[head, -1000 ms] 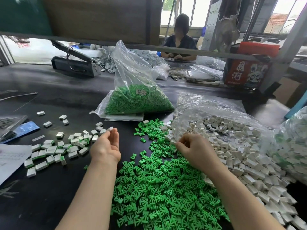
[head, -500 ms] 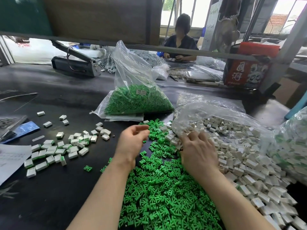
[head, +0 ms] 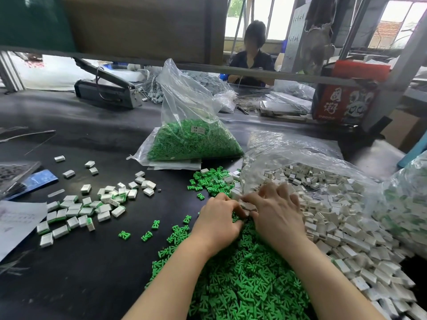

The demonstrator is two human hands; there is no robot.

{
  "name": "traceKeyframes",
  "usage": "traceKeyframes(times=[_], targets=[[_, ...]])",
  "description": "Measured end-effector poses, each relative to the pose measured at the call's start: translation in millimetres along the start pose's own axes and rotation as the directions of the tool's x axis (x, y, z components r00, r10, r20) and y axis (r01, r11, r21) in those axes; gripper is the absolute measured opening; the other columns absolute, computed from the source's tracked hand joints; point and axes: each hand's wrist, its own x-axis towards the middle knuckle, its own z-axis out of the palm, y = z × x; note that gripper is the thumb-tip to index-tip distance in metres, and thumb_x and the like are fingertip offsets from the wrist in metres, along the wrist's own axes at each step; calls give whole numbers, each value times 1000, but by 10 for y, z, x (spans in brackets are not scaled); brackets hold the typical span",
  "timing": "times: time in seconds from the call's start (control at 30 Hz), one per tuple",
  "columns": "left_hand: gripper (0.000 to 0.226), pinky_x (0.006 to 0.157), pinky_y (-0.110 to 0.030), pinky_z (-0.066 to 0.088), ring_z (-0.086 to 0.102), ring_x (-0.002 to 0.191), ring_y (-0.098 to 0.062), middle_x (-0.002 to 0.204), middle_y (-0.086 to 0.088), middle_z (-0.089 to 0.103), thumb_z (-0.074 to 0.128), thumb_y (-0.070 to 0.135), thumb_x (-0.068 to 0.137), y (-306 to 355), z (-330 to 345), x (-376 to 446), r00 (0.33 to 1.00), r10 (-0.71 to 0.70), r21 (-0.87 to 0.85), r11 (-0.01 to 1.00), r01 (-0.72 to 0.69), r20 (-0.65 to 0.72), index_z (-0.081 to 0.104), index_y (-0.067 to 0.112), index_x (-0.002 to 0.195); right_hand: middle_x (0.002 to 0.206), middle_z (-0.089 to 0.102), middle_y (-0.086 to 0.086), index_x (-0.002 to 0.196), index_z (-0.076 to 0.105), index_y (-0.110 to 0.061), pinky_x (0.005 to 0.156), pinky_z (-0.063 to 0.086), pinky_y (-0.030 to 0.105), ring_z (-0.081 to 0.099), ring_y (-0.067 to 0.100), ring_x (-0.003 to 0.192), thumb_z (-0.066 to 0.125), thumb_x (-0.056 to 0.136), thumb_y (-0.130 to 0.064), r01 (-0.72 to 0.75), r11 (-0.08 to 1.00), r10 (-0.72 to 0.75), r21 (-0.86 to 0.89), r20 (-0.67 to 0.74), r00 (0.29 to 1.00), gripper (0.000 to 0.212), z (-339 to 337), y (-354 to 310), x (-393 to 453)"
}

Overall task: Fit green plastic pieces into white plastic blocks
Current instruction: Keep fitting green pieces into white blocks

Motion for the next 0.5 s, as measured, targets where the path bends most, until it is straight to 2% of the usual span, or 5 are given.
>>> traceKeyframes(times=[0.07,0.23,0.4,0.5], targets=[[15,103,-32,38,47,120,-18,121,3,54,66,26,89,-3,3,1,1000,17,8,1000,-17,-6,71,28,103,123,42,-3,131,44,-49,99,27,38,25,19,117,49,96,-26,14,1000,-13,-6,38,999,43,14,-25,-2],[13,105,-33,38,46,120,-16,120,4,54,65,26,89,-2,-4,-2,1000,16,5,1000,-16,-1,71,29,101,125,49,-5,110,59,-35,104,29,39,29,18,120,54,95,-32,-24,1000,24,-12,0,1000,16,-24,-10,-1],[14,102,-32,40,48,118,-16,120,5,54,65,26,90,-10,2,4,1000,13,11,1000,-13,-2,71,27,102,127,41,-4,133,44,-44,109,25,44,26,22,124,43,94,-20,-48,999,46,20,108,993,46,-10,-25,-4],[12,100,-35,43,50,116,-15,118,7,55,66,25,89,-11,-5,4,1000,7,4,1000,-6,-5,71,27,100,126,42,-6,117,52,-42,108,24,43,26,20,122,50,93,-22,-45,999,41,31,113,993,32,-32,-6,10]])
